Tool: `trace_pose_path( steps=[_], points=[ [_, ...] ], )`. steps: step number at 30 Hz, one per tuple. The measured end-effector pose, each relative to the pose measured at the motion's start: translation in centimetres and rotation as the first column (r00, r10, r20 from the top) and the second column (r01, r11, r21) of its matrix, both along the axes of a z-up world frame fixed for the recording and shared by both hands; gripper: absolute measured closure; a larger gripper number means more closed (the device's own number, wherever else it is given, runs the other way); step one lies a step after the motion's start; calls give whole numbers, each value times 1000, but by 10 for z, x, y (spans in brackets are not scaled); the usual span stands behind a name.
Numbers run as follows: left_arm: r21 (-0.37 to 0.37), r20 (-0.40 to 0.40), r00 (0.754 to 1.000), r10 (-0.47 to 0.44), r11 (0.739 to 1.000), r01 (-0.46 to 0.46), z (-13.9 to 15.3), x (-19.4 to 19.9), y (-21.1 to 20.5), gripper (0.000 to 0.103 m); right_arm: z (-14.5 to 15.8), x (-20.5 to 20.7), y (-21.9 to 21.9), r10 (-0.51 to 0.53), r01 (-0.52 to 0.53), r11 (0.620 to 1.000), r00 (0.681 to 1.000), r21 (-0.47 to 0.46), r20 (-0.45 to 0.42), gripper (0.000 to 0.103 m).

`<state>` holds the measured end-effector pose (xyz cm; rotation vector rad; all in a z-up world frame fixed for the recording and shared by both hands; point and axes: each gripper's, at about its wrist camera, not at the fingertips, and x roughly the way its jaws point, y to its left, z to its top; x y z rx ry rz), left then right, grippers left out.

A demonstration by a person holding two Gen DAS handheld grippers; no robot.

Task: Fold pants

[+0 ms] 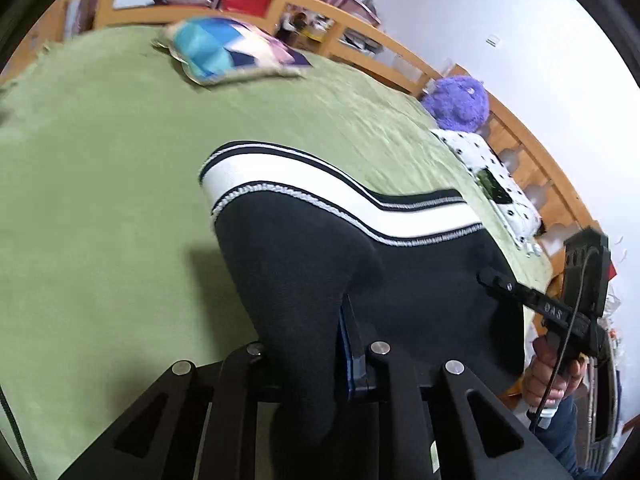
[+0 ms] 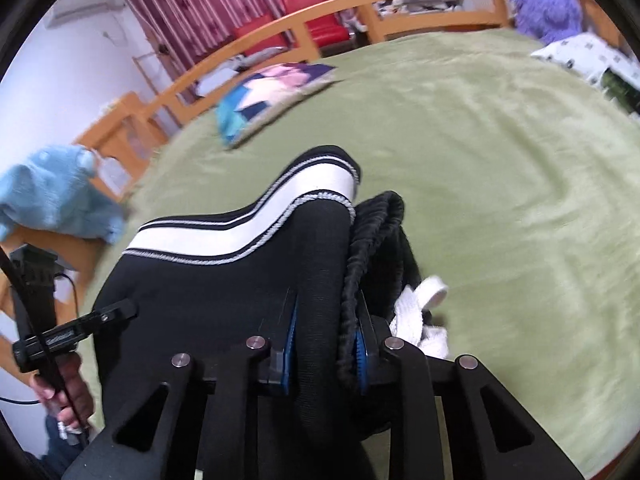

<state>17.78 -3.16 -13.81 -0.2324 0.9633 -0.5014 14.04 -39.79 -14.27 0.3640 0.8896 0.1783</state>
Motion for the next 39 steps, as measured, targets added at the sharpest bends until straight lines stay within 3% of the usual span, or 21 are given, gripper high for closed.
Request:
trace_pose_path(
  steps=[5, 8, 10, 13, 14, 15, 17, 20, 21, 23, 25, 27, 29, 32, 36, 39],
  points=[
    [117, 37, 996, 83, 989, -87, 24, 0, 80, 86, -7, 7, 78, 117, -119, 985, 993, 126, 23, 81],
    [169, 19, 991, 135, 976, -136, 10, 5, 113, 84, -21, 22, 127, 203, -202, 970, 979, 133, 4, 81],
    [172, -41, 984, 172, 972, -162, -17, 10, 129, 72, -33, 35, 147, 220, -218, 972, 975, 85, -12, 80],
    [194, -115, 965, 234, 959, -209, -53, 14, 141, 61, -48, 52, 144, 185, -184, 983, 982, 11, -37, 65],
    [203, -105, 962, 251, 953, -227, -57, 11, 142, 59, -54, 56, 142, 170, -170, 985, 983, 3, -69, 52],
    [214, -84, 961, 262, 947, -240, -56, 5, 142, 56, -57, 55, 138, 151, -151, 988, 984, -1, -95, 49],
    [251, -33, 963, 266, 935, -250, -48, -9, 138, 56, -47, 43, 137, 118, -121, 992, 990, -44, -79, 49],
    [296, 63, 960, 274, 913, -281, -30, -37, 134, 39, -16, 7, 149, 85, -76, 974, 996, -213, 35, 51],
    [310, 95, 957, 275, 905, -291, -27, -49, 131, 34, -7, -9, 154, 95, -74, 970, 992, -230, 82, 51],
    [333, 125, 957, 261, 898, -288, -30, -73, 127, 34, -6, -32, 158, 128, -99, 972, 984, -214, 127, 51],
    [362, 102, 967, 233, 897, -255, -47, -89, 120, 33, -16, -50, 169, 180, -149, 963, 976, -223, 125, 51],
    [355, 94, 964, 249, 896, -266, -67, -103, 117, 33, -48, -59, 186, 191, -159, 932, 979, -324, 67, 51],
    [297, 87, 958, 274, 911, -288, -71, -111, 123, 33, -66, -62, 195, 192, -161, 907, 981, -390, 42, 49],
    [247, 25, 961, 276, 930, -274, -57, -106, 135, 33, -56, -66, 189, 208, -179, 909, 977, -376, 38, 52],
    [272, 103, 955, 278, 916, -295, -35, -98, 137, 33, -21, -69, 173, 218, -160, 929, 965, -333, 145, 55],
    [281, 118, 952, 283, 910, -305, -29, -85, 136, 33, -9, -37, 171, 215, -136, 923, 958, -359, 190, 55]
  ],
)
